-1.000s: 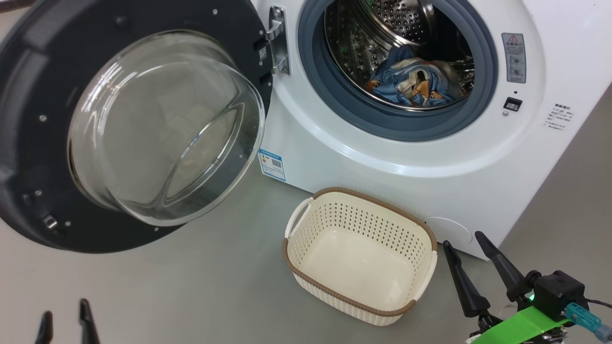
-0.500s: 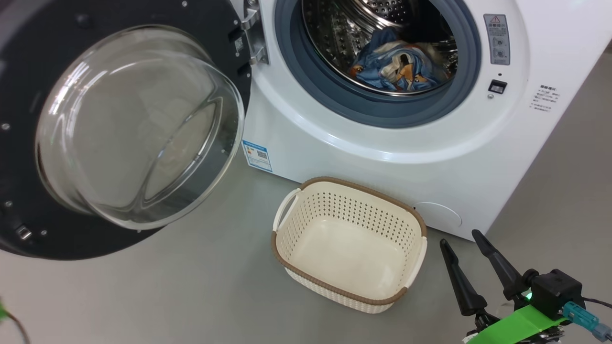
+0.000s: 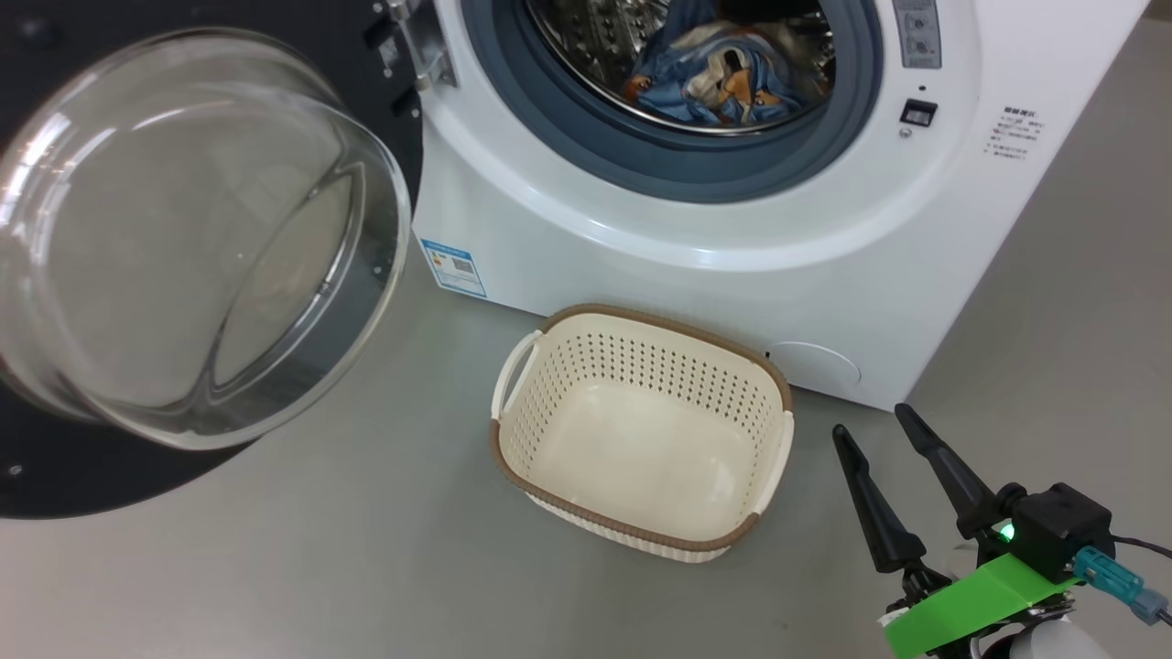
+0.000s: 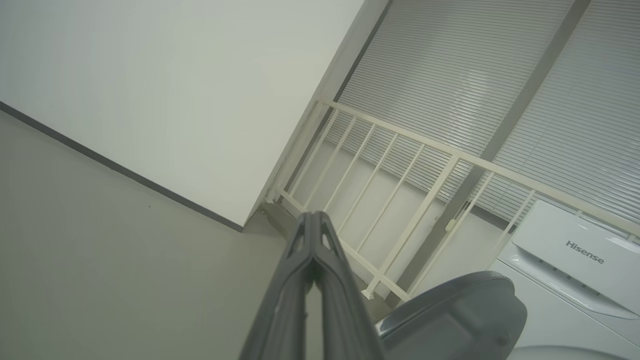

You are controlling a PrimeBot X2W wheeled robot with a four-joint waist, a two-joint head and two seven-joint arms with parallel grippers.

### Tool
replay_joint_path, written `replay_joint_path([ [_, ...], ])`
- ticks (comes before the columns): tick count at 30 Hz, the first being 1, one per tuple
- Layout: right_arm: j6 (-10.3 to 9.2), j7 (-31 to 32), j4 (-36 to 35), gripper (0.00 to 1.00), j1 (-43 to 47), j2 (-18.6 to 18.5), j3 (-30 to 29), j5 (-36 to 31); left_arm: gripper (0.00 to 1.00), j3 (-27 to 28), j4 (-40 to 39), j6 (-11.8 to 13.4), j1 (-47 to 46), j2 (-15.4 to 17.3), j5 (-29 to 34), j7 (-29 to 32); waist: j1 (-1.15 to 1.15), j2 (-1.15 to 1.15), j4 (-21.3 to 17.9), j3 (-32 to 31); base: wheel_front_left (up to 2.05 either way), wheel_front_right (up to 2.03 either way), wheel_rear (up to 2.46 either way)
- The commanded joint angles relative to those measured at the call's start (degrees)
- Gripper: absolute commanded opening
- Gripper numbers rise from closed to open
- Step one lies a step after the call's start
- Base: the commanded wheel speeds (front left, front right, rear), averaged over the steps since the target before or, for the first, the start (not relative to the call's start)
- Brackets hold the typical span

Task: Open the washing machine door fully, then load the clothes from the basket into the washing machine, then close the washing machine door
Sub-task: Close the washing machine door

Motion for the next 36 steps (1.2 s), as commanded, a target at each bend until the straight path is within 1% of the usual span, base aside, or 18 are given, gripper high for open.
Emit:
replay_joint_path([
  [1,0.42,-0.3,-1.5,1.0,-1.8,-0.7,1.3,0.3,0.0,1.4,1.1,-0.2,-2.4,5.3,-1.0,1.9,0.0,0.0,-1.0,1.3,0.0,0.0,0.0],
  [5,0.42,-0.3,-1.5,1.0,-2.6,-0.9,1.9,0.4,0.0,1.4,8.0,-0.2,-6.2,8.9,-6.0,8.1,0.0,0.0,-1.7,2.6,0.0,0.0,0.0],
  [8,0.42,-0.3,-1.5,1.0,-2.9,-1.0,2.1,0.4,0.0,0.2,11.3,-0.2,-7.4,11.3,-7.6,11.7,0.0,0.0,-1.9,3.5,0.0,0.0,0.0],
  [10,0.42,-0.3,-1.5,1.0,-3.1,-1.2,2.1,0.4,0.0,-1.5,13.3,-0.2,-8.3,12.6,-8.8,14.9,0.0,0.0,-1.8,4.1,0.0,0.0,0.0],
  [14,0.42,-0.3,-1.4,1.0,-3.2,-1.6,2.1,0.6,0.0,-3.9,15.1,-0.2,-9.1,13.4,-10.9,20.0,0.0,0.0,-1.5,4.5,0.0,0.0,0.0],
  [20,0.42,-0.3,-1.3,1.0,-3.6,-2.1,2.2,0.7,0.0,-6.5,16.6,-0.2,-9.8,14.2,-13.2,25.1,0.0,0.0,-1.1,4.8,0.0,0.0,0.0],
  [23,0.42,-0.3,-1.5,1.0,-3.7,-2.2,2.2,0.6,0.0,-7.5,16.7,-0.2,-9.8,14.6,-13.9,26.6,0.0,0.0,-1.0,4.9,0.0,0.0,0.0],
  [36,0.42,-0.3,-1.4,1.0,-3.4,-2.4,2.1,0.6,0.0,-10.8,15.0,-0.2,-8.6,14.2,-18.2,32.5,0.0,0.0,-0.5,4.6,0.0,0.0,0.0],
])
